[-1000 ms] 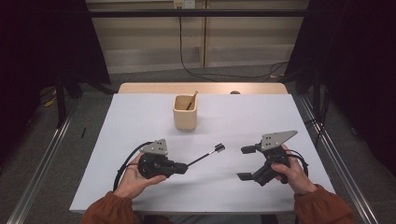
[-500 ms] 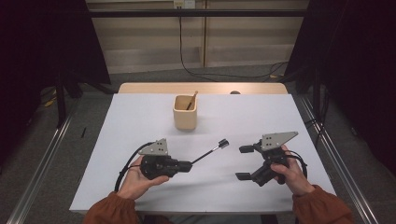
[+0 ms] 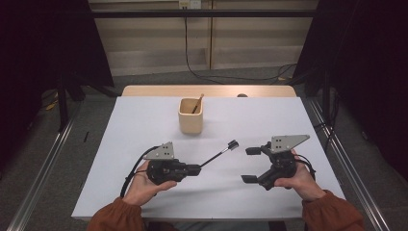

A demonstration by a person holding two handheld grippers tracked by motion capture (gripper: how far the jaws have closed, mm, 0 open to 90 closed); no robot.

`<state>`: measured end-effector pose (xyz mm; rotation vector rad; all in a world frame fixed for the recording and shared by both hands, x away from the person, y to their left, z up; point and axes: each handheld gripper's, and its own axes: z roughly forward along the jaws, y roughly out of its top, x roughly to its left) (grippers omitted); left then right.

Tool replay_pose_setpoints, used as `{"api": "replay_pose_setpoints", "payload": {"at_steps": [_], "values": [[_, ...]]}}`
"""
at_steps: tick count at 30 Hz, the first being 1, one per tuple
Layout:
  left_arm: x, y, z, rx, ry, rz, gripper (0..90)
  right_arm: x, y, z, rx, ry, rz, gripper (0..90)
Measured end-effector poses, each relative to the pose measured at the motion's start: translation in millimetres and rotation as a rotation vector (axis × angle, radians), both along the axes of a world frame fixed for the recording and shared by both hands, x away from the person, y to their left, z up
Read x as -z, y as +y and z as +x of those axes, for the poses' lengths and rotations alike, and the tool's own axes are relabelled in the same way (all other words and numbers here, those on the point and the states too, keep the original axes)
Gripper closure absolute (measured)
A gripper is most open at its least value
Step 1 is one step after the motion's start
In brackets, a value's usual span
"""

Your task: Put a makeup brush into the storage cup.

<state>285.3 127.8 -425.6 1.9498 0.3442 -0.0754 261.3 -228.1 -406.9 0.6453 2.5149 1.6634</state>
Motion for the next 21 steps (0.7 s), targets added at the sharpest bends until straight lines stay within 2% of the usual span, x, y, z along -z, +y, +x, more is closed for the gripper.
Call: {"api": "replay_pose_setpoints", "payload": {"at_steps": [1,3,5,11,12,15,18,20,21], "values": [[-0.4,-0.4,0.0,0.0,-0.011,-0.003,85.4,-0.2,0.6,-0.1,0.003,0.0,0.0,4.0],[-1.6,-1.2,-1.2,0.005,-0.02,-0.035,85.4,-0.9,1.8,-0.4,0.005,0.001,0.005,3.1],[-3.3,-1.9,-0.9,0.002,-0.038,-0.032,85.4,-2.0,3.0,-1.0,0.0,-0.003,0.016,3.2],[-4.7,-6.1,-1.3,-0.014,-0.052,-0.067,85.4,-4.8,3.8,0.0,0.019,-0.011,0.046,5.0],[-5.4,-7.6,-1.7,-0.016,-0.061,-0.077,85.4,-5.0,3.7,0.7,0.022,-0.013,0.047,6.6],[-7.7,-12.5,-1.5,-0.02,-0.064,-0.104,85.4,-7.1,2.8,2.5,0.017,-0.025,0.076,20.9],[-5.9,-16.7,-2.2,-0.011,-0.064,-0.111,85.4,-11.1,3.3,2.7,0.038,-0.062,0.093,25.3],[-4.1,-19.0,-3.6,-0.003,-0.066,-0.103,85.4,-12.3,2.8,5.1,0.036,-0.053,0.109,27.4],[-2.9,-20.1,-4.1,0.007,-0.062,-0.103,85.4,-12.3,2.9,6.4,0.034,-0.051,0.112,31.2]]}}
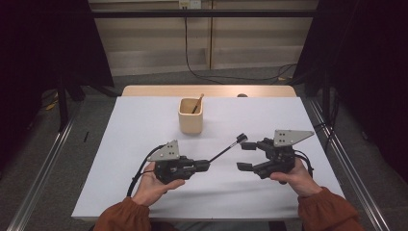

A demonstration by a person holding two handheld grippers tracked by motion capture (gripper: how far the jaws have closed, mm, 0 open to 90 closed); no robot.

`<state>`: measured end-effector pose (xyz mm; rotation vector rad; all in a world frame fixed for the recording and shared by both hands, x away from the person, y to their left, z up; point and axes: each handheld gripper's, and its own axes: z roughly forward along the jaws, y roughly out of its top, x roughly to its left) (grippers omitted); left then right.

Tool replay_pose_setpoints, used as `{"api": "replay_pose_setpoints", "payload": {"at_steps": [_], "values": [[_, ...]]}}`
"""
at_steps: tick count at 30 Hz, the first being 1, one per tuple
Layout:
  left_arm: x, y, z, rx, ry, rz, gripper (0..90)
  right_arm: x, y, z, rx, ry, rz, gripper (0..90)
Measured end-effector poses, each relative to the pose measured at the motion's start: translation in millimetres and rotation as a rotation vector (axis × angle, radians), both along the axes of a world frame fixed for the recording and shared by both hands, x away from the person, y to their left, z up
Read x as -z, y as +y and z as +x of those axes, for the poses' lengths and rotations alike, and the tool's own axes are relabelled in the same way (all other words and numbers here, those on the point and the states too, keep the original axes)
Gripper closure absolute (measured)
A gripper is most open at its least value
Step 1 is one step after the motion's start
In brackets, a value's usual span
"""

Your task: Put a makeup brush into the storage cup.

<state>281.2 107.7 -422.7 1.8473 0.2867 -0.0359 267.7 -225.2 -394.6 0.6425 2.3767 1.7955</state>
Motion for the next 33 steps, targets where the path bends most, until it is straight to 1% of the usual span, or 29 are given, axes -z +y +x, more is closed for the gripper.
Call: {"api": "replay_pose_setpoints", "payload": {"at_steps": [2,5,7,8,9,11,12,16,17,20,24,26,29,33], "values": [[2.0,-1.3,-0.6,-0.001,0.004,0.001,85.4,1.0,0.9,2.5,-0.005,0.007,0.008,33.9],[4.8,-2.4,-0.5,0.007,0.012,0.0,85.4,1.7,3.8,4.3,-0.018,0.014,0.008,40.6],[6.0,-3.1,-0.3,0.011,0.009,0.007,85.4,1.1,5.7,5.2,-0.023,0.014,0.022,45.4],[6.0,-3.5,-0.6,0.011,0.008,0.01,85.4,0.6,6.7,5.6,-0.023,0.012,0.022,46.0],[5.8,-3.8,-0.8,0.01,0.007,0.009,85.4,0.4,7.5,6.1,-0.023,0.011,0.023,46.4],[5.8,-4.0,-0.9,0.011,0.005,0.007,85.4,0.2,9.0,7.1,-0.033,0.018,0.031,51.2],[6.0,-3.9,-0.8,0.011,0.007,0.005,85.4,0.1,10.0,7.4,-0.036,0.022,0.036,52.0],[6.0,-4.1,-0.8,0.014,0.007,0.003,85.4,-0.9,13.8,8.9,-0.051,0.024,0.045,59.3],[6.1,-4.3,-1.2,0.012,0.005,0.001,85.4,-1.1,14.6,9.2,-0.051,0.025,0.046,59.9],[6.1,-3.9,-1.3,0.012,0.004,0.003,85.4,-1.1,16.9,9.6,-0.057,0.022,0.043,67.0],[6.5,-3.8,-0.9,0.013,0.005,0.002,85.4,-0.1,18.2,10.3,-0.065,0.027,0.052,71.5],[6.9,-4.0,-1.0,0.019,0.003,0.01,85.4,0.2,18.2,10.9,-0.064,0.034,0.058,73.1],[7.5,-4.8,-1.3,0.017,0.003,0.009,85.4,0.7,17.0,12.3,-0.068,0.047,0.071,76.0],[8.8,-5.7,-1.3,0.022,0.002,0.02,85.3,1.2,16.2,13.2,-0.073,0.059,0.082,78.8]]}}
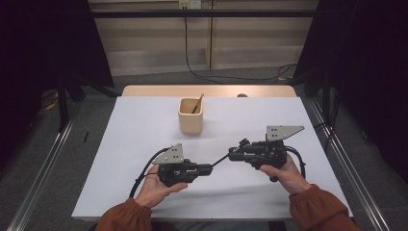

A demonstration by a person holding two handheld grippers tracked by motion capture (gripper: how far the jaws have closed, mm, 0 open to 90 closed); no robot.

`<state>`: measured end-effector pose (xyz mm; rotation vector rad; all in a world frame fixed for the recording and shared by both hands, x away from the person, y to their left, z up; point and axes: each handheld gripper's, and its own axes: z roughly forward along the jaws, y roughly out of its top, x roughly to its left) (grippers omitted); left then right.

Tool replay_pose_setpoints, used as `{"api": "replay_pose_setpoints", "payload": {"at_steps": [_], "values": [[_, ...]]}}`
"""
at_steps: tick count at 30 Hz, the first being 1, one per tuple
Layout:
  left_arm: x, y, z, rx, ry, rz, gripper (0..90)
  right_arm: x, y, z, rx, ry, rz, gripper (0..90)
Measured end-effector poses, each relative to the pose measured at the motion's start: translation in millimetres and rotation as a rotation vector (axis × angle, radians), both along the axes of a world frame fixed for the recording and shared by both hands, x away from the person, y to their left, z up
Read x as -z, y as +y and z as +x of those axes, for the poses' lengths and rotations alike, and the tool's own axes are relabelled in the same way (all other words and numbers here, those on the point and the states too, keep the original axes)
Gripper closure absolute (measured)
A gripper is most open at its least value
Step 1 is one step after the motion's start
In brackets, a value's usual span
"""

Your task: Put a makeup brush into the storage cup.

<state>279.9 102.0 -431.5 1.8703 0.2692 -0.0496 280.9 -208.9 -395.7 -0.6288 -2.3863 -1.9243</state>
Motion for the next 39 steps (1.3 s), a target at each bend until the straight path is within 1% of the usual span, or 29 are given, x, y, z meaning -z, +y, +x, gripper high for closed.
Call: {"api": "replay_pose_setpoints", "payload": {"at_steps": [3,7,12,13,14,16,17,19,21,22,23,27,30,32,34,39], "values": [[1.3,-0.6,0.4,0.004,-0.003,0.014,85.2,0.1,0.1,0.3,-0.007,0.013,0.009,80.4],[2.2,-1.4,0.2,0.002,-0.009,0.019,85.0,0.2,1.4,1.0,-0.02,0.023,0.024,82.3],[4.1,-0.9,1.3,-0.008,-0.013,0.035,82.4,1.0,3.2,1.4,-0.057,0.047,0.044,85.2],[4.7,-1.2,1.5,-0.002,-0.011,0.03,81.5,1.1,3.6,1.1,-0.066,0.051,0.042,85.4],[5.1,-1.4,1.8,-0.006,-0.012,0.033,81.0,1.2,4.1,1.0,-0.068,0.053,0.04,85.4],[5.7,-1.9,1.9,-0.023,-0.024,0.039,73.5,1.1,5.0,0.9,-0.074,0.052,0.036,85.5],[5.8,-2.1,1.8,-0.032,-0.024,0.04,72.0,1.1,5.2,0.8,-0.075,0.052,0.035,85.5],[5.9,-1.2,2.1,-0.049,-0.022,0.031,65.1,1.0,5.6,0.5,-0.078,0.052,0.032,85.5],[6.1,0.4,2.0,-0.058,-0.019,0.025,63.6,0.7,5.7,0.2,-0.076,0.05,0.033,85.5],[5.8,1.2,2.0,-0.062,-0.021,0.028,61.0,0.2,5.5,0.0,-0.072,0.048,0.029,85.6],[5.4,1.6,1.6,-0.072,-0.017,0.022,58.8,-0.1,5.1,0.0,-0.069,0.047,0.027,85.5],[1.8,4.3,0.8,-0.099,-0.02,0.003,47.3,-1.3,2.5,0.7,-0.06,0.046,0.03,85.5],[0.5,6.4,1.2,-0.121,0.001,0.003,38.6,-2.8,0.5,0.5,-0.054,0.045,0.029,85.5],[-0.6,8.1,1.1,-0.135,-0.009,0.008,35.6,-4.1,-1.1,0.4,-0.049,0.05,0.027,85.5],[-1.6,9.3,0.9,-0.149,-0.007,0.0,30.3,-5.2,-2.7,0.4,-0.043,0.048,0.03,85.5],[-3.8,12.3,1.0,-0.162,-0.004,-0.004,15.3,-8.2,-7.6,1.2,-0.031,0.046,0.033,85.5]]}}
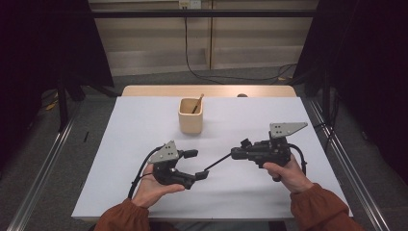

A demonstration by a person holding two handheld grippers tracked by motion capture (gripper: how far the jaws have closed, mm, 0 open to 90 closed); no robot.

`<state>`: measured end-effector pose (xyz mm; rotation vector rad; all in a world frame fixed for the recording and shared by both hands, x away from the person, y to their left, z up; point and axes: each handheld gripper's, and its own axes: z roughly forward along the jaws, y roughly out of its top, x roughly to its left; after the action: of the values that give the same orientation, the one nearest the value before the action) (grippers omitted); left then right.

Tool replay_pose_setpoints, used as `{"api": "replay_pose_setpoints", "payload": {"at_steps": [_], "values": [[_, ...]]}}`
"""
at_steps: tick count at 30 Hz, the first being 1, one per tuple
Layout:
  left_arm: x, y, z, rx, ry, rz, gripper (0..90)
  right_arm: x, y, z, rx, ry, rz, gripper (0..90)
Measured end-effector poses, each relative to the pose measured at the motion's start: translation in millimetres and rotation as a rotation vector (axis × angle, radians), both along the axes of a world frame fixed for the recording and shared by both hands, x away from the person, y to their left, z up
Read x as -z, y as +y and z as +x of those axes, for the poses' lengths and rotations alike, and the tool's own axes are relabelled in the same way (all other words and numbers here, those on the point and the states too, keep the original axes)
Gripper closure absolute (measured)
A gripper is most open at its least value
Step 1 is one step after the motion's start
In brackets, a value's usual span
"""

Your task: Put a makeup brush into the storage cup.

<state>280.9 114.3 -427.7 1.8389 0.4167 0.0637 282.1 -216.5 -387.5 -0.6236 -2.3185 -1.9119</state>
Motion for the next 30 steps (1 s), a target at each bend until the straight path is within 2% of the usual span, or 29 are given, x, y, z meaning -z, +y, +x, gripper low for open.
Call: {"api": "replay_pose_setpoints", "payload": {"at_steps": [5,8,12,17,25,30], "values": [[-1.4,4.8,1.0,0.002,0.003,-0.023,4.1,-1.3,-3.9,0.0,0.006,0.005,-0.009,85.5],[-1.8,7.7,0.8,0.0,-0.011,-0.024,3.3,-1.4,-6.4,0.7,0.013,0.005,-0.02,85.5],[-2.6,10.8,0.8,-0.013,0.0,-0.037,3.1,-3.2,-9.8,0.8,0.02,0.003,-0.028,85.5],[-2.6,11.7,0.9,-0.024,-0.013,-0.026,2.8,-5.6,-12.2,0.8,0.014,0.012,-0.046,85.5],[-2.0,10.2,0.3,-0.023,-0.034,0.002,3.4,-18.5,-8.2,5.2,0.006,0.021,-0.104,85.5],[-1.8,9.9,0.5,-0.035,-0.035,0.008,3.2,-20.2,-4.0,10.2,0.02,0.038,-0.158,85.5]]}}
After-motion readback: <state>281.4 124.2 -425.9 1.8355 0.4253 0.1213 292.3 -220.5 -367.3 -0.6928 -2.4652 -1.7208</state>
